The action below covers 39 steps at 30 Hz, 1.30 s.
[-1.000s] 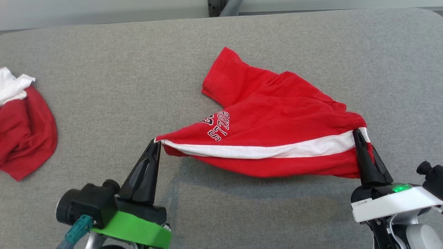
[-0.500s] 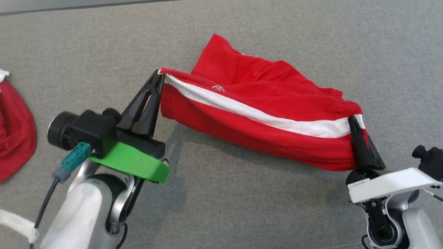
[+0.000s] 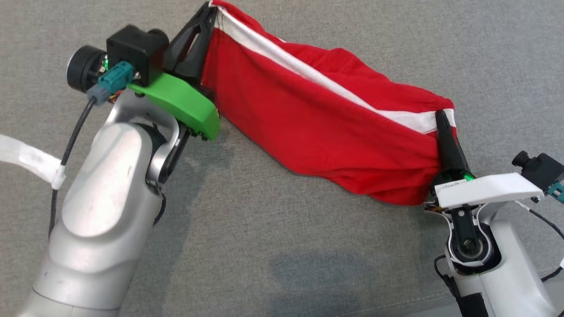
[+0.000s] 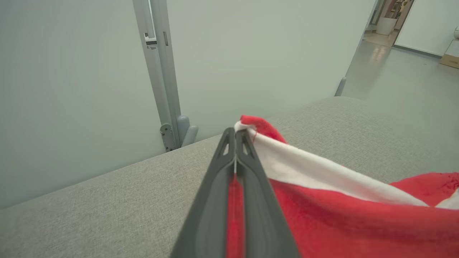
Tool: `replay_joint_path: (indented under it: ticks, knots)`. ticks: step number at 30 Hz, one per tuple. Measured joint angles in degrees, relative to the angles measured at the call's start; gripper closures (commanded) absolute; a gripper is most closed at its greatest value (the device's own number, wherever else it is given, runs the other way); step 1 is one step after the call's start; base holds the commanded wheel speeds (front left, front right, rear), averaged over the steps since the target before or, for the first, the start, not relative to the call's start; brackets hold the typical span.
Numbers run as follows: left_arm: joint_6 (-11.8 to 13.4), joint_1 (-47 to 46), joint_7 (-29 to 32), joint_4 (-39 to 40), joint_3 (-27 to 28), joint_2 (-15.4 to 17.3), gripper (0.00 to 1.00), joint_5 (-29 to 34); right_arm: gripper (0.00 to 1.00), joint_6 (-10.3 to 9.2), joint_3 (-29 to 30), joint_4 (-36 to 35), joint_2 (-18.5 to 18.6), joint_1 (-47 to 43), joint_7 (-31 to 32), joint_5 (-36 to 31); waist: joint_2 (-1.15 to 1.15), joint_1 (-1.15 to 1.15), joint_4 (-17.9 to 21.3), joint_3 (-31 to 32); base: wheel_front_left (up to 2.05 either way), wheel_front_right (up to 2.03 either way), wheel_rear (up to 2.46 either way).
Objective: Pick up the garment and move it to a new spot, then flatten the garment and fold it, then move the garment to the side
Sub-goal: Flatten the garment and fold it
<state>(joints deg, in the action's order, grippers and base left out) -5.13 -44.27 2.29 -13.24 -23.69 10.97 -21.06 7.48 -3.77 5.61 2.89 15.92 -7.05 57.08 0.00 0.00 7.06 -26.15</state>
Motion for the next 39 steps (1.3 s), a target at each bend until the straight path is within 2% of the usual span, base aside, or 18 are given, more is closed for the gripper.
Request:
replay_joint_path:
  ticks: [2, 7, 14, 15, 16, 17, 18, 24, 25, 28, 32, 39]
  knots:
    - [-0.3, -2.6, -1.5, -4.0, 0.1, -0.5, 1.00, 0.1, 1.00, 0.00, -0.4, 2.0, 0.0, 1.9, -1.9, 2.8, 0.00, 0.00, 0.6, -1.0, 0.00, 0.00, 0.00]
    - [-0.5, -7.7, -4.9, -14.1, 0.4, -1.5, 1.00, 0.1, 1.00, 0.01, -1.5, 6.8, -0.1, 5.8, -4.6, 2.9, 0.00, 0.00, 1.8, -3.3, 0.00, 0.00, 0.00]
    - [-1.5, -11.5, -8.0, -25.8, -0.3, -2.9, 1.00, -0.7, 1.00, 0.01, -4.2, 10.0, 0.0, 8.7, -6.5, 3.4, 0.00, 0.00, 3.3, -5.4, 0.00, 0.00, 0.00]
    - [-1.5, -11.7, -8.4, -27.1, -0.5, -3.0, 0.86, -1.0, 0.58, 0.00, -4.5, 10.2, 0.0, 9.0, -6.8, 3.0, 0.00, 0.00, 3.5, -5.6, 0.00, 0.00, 0.00]
    - [-1.6, -11.9, -9.0, -28.1, -0.6, -3.1, 0.24, -1.1, 0.01, 0.00, -4.7, 10.3, 0.0, 9.1, -7.0, 2.5, 0.00, 0.00, 3.6, -5.7, 0.00, 0.00, 0.00]
    - [-1.7, -12.2, -9.6, -29.0, -0.7, -3.2, 0.24, -1.1, 0.01, 0.00, -4.9, 10.3, 0.0, 9.1, -7.2, 1.9, 0.00, 0.00, 3.7, -5.8, 0.00, 0.00, 0.00]
    - [-1.7, -12.3, -10.1, -29.9, -0.9, -3.3, 0.00, -1.2, 0.00, 0.00, -5.3, 10.2, 0.2, 9.0, -7.3, 1.0, 0.00, 0.00, 3.8, -5.7, 0.00, 0.00, 0.00]
    - [-1.0, -10.6, -15.0, -31.4, 0.0, -3.6, 0.00, -2.2, 0.00, 0.01, -5.4, 8.8, 3.7, 6.3, -8.0, -11.8, 0.00, 0.00, 3.5, -4.1, 0.00, 0.00, 0.00]
    - [-1.0, -10.6, -15.0, -31.4, 0.0, -3.6, 0.00, -2.2, 0.00, 0.01, -5.4, 8.8, 3.7, 6.3, -8.0, -11.8, 0.00, 0.00, 3.5, -4.1, 0.00, 0.00, 0.00]
    - [0.6, -7.6, -16.5, -28.9, 1.5, -3.6, 0.00, -2.9, 0.00, 0.00, -1.6, 5.1, 3.8, 4.1, -8.0, -19.7, 0.00, 0.00, 3.1, -3.1, 0.00, 0.00, 0.00]
    - [3.3, -2.4, -17.1, -21.9, 4.3, -2.8, 0.00, -3.0, 0.00, 0.00, 2.8, -0.6, 3.2, 1.1, -8.0, -29.8, 0.00, 0.00, 2.1, -1.8, 0.00, 0.00, 0.00]
    - [7.4, 9.3, -17.1, -4.2, 9.2, -0.7, 0.00, 0.7, 0.00, 0.01, 7.2, -6.4, 2.7, -1.4, -8.0, -40.9, 0.00, 0.00, 0.4, 0.6, 0.00, 0.00, 0.00]
